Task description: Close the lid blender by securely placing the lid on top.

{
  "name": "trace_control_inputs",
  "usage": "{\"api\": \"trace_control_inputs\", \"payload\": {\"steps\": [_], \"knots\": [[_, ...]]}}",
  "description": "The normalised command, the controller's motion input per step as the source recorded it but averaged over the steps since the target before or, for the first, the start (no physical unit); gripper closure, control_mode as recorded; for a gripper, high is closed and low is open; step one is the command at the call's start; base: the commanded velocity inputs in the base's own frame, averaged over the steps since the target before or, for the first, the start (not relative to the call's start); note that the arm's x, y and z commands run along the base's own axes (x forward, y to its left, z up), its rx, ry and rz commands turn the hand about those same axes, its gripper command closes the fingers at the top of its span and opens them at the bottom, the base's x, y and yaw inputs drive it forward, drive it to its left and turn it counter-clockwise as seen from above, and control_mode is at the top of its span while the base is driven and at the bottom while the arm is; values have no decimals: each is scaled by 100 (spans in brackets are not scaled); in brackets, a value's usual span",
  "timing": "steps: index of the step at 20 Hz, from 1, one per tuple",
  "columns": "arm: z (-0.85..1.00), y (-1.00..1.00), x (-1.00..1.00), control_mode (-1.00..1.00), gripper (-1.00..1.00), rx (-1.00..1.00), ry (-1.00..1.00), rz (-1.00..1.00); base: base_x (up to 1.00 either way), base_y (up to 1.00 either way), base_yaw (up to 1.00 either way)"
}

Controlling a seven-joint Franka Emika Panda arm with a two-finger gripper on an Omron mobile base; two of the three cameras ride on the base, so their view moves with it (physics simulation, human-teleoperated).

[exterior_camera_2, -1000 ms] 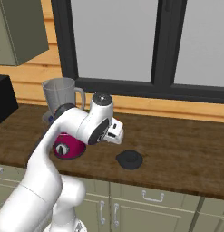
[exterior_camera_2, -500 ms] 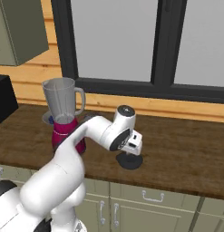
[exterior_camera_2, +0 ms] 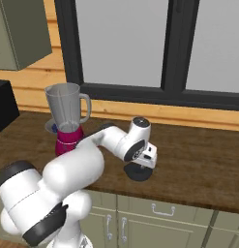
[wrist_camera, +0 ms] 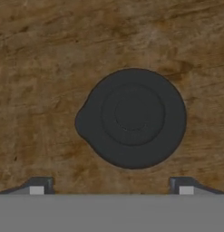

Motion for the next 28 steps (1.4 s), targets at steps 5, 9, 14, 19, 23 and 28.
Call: {"api": "trace_control_inputs", "payload": {"steps": [5,9,14,19,23,28], "knots": [[-48,-9,51,-100,-100,-6,5,1,0,0,0],[-39,-31,40,-100,-100,0,5,3,0,0,0],[-28,-5,20,-100,-100,0,5,1,0,0,0],[-30,5,16,-100,-100,-1,2,0,0,0,0],[-49,27,1,-100,-100,-5,1,0,0,0,0],[-74,80,-31,-100,100,-8,-2,0,0,0,0]]}}
